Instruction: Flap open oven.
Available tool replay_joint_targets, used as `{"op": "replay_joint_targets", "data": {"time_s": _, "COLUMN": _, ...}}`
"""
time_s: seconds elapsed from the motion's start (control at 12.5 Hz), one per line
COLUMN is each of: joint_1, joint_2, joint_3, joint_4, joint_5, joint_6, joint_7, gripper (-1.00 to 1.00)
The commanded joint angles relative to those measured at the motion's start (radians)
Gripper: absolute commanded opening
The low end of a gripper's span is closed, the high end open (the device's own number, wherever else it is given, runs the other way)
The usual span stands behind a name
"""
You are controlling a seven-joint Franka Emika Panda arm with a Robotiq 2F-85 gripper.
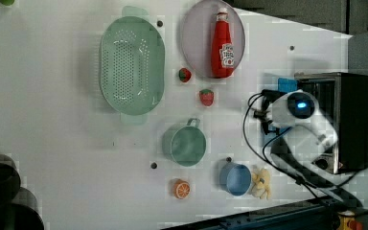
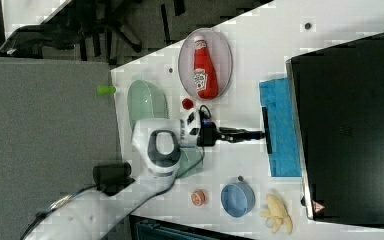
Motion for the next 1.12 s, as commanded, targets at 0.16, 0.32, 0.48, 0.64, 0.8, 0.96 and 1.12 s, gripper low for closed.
{"op": "replay_joint_targets", "data": {"time_s": 0.16, "joint_1": -0.007, "joint_2": -0.32, "joint_3": -0.042, "joint_4": 0.038, "joint_5": 0.293, "joint_6": -0.062, "joint_7": 0.039, "gripper": -0.65}}
{"op": "replay_joint_targets", "data": {"time_s": 0.32, "joint_1": -0.008, "joint_2": -0.447, "joint_3": -0.054, "joint_4": 0.048, "joint_5": 0.395, "joint_6": -0.155, "joint_7": 0.032, "gripper": -0.65}}
{"op": "replay_joint_targets", "data": {"time_s": 0.48, "joint_1": -0.006, "joint_2": -0.563, "joint_3": -0.051, "joint_4": 0.08, "joint_5": 0.48, "joint_6": -0.268, "joint_7": 0.033, "gripper": -0.65}}
{"op": "replay_joint_targets", "data": {"time_s": 0.64, "joint_1": -0.006, "joint_2": -0.65, "joint_3": -0.047, "joint_4": 0.141, "joint_5": 0.574, "joint_6": -0.42, "joint_7": 0.039, "gripper": -0.65}}
{"op": "replay_joint_targets", "data": {"time_s": 0.8, "joint_1": -0.006, "joint_2": -0.701, "joint_3": -0.047, "joint_4": 0.228, "joint_5": 0.613, "joint_6": -0.598, "joint_7": 0.039, "gripper": -0.65}}
{"op": "replay_joint_targets", "data": {"time_s": 0.96, "joint_1": -0.004, "joint_2": -0.723, "joint_3": -0.044, "joint_4": 0.303, "joint_5": 0.61, "joint_6": -0.691, "joint_7": 0.039, "gripper": -0.65}}
{"op": "replay_joint_targets", "data": {"time_s": 1.12, "joint_1": -0.001, "joint_2": -0.724, "joint_3": -0.029, "joint_4": 0.337, "joint_5": 0.612, "joint_6": -0.703, "joint_7": 0.039, "gripper": -0.65}}
